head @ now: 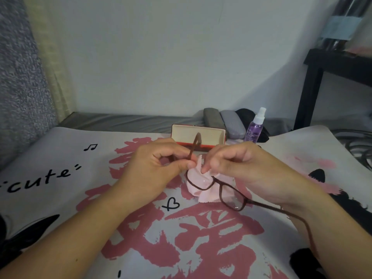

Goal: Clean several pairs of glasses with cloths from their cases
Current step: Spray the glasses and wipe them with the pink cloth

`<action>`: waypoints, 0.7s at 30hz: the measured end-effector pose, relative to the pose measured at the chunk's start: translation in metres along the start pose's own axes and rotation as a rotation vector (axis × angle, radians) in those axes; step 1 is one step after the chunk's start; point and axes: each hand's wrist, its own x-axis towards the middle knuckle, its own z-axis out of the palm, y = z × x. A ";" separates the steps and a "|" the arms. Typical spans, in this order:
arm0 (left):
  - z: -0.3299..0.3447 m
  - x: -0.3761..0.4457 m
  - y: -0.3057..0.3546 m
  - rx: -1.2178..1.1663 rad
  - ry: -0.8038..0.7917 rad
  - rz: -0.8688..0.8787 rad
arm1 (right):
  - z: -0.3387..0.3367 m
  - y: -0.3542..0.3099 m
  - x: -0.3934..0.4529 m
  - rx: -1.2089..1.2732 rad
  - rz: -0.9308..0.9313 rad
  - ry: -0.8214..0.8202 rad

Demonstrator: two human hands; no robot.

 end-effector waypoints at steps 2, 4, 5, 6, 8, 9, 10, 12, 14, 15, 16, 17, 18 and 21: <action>0.000 -0.001 -0.001 0.035 -0.014 0.030 | 0.001 0.002 0.002 0.106 0.070 0.019; 0.001 -0.001 0.001 0.050 -0.011 0.053 | 0.002 0.003 0.005 0.263 0.140 0.067; 0.001 -0.001 0.002 0.041 0.001 0.062 | 0.004 0.002 0.007 0.295 0.152 0.093; 0.001 0.000 0.004 0.034 0.013 0.073 | 0.005 0.002 0.010 0.278 0.159 0.107; 0.001 0.001 0.007 0.048 0.029 0.104 | 0.004 0.001 0.016 0.192 0.192 0.074; 0.001 0.002 0.008 0.060 0.030 0.118 | 0.004 -0.001 0.021 0.126 0.215 0.023; 0.000 0.002 0.008 0.065 0.030 0.125 | 0.004 -0.003 0.026 0.037 0.240 -0.035; -0.003 0.002 0.005 0.060 0.040 0.121 | 0.008 -0.009 0.032 -0.175 0.309 -0.140; -0.005 0.001 0.002 0.052 0.063 0.117 | 0.011 -0.010 0.035 -0.313 0.346 -0.203; -0.006 0.001 0.002 0.052 0.076 0.118 | 0.011 -0.010 0.034 -0.316 0.336 -0.210; -0.007 0.002 0.002 0.059 0.089 0.121 | 0.011 -0.009 0.031 -0.303 0.318 -0.225; -0.007 0.002 0.003 0.073 0.096 0.126 | 0.012 -0.008 0.028 -0.285 0.300 -0.236; -0.007 0.003 0.003 0.089 0.096 0.131 | 0.012 -0.008 0.025 -0.264 0.285 -0.248; -0.006 0.003 0.005 0.100 0.069 0.131 | 0.009 -0.002 0.018 -0.161 0.248 -0.252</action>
